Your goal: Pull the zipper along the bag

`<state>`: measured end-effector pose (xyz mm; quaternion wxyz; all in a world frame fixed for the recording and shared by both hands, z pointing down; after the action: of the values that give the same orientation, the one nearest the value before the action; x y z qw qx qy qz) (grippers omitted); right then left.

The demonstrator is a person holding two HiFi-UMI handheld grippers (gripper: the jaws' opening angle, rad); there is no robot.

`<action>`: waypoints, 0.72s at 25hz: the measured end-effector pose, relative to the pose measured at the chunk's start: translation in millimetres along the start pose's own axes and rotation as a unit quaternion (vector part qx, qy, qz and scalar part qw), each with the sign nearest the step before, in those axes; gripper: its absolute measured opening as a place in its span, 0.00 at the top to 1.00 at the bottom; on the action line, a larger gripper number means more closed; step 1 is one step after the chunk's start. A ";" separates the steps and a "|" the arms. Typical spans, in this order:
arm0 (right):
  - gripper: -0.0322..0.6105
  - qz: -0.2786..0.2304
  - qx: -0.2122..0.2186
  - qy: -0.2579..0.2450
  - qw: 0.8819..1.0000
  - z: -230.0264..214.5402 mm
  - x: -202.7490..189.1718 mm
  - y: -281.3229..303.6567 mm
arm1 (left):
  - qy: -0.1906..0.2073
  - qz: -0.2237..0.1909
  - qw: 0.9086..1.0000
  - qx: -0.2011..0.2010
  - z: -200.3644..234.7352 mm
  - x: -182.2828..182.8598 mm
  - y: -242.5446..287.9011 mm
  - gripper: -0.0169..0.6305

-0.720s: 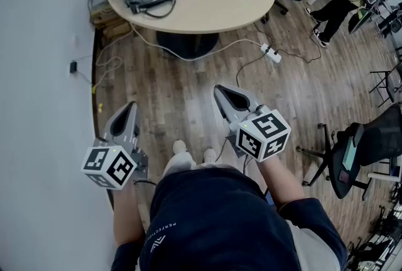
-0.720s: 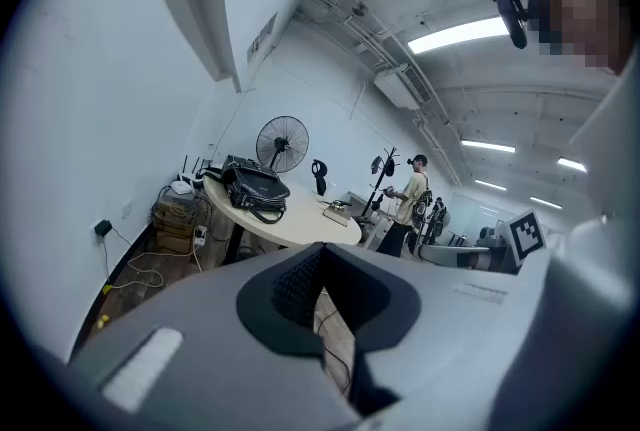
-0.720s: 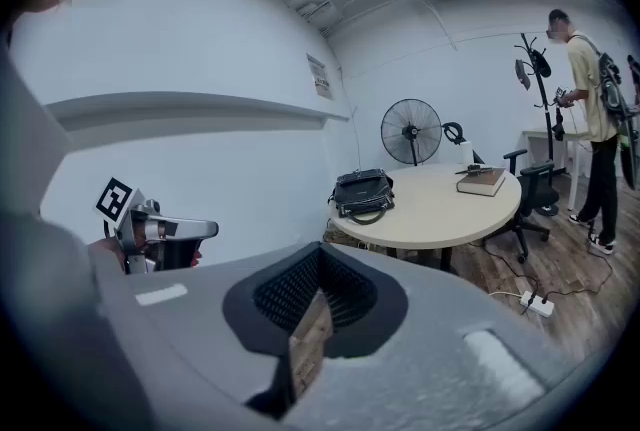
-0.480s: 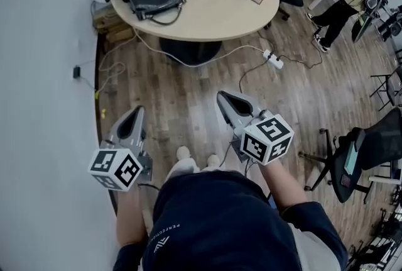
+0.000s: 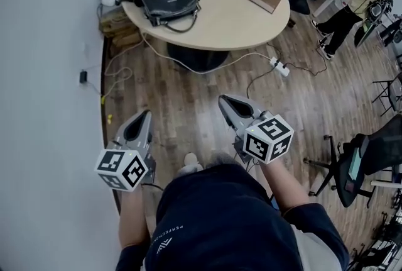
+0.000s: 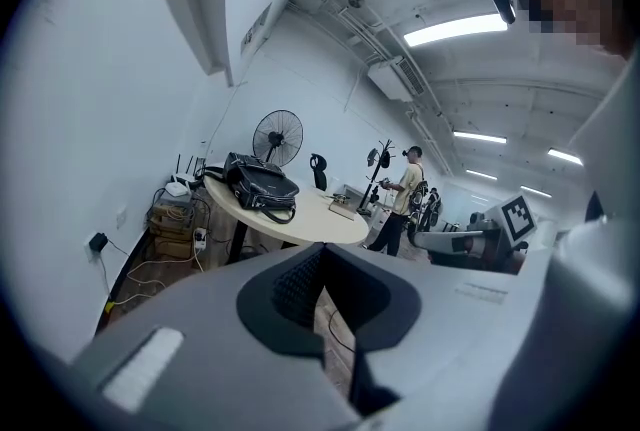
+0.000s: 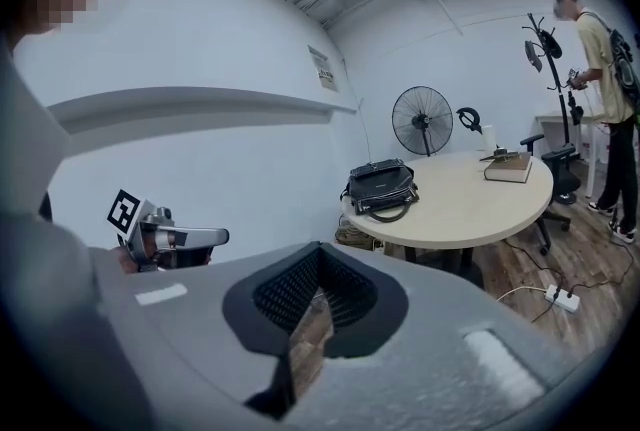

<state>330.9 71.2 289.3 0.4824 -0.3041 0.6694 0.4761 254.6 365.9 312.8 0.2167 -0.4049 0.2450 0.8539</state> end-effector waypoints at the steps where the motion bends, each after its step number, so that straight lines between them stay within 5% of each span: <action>1: 0.95 0.002 0.001 0.001 1.000 1.3 -0.7 4.5 | 0.001 0.002 1.000 0.000 4.5 1.0 1.0 0.95; 18: 0.95 0.032 0.006 0.005 0.999 -58.9 7.2 98.9 | 0.003 0.021 1.000 -0.003 52.0 41.6 77.0 0.95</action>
<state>221.7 52.5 321.4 0.4652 -0.2825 0.6842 0.4854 156.3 343.5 327.0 0.1971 -0.4027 0.2516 0.8577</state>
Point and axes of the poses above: the fingertips, and each gripper's own axes: y forward along the fingers, z to its left, x out of its top, the point moved 10 cm from there along -y, backward along the fingers, and after that the axes turned 11 degrees about -y, right-handed, at the moved point
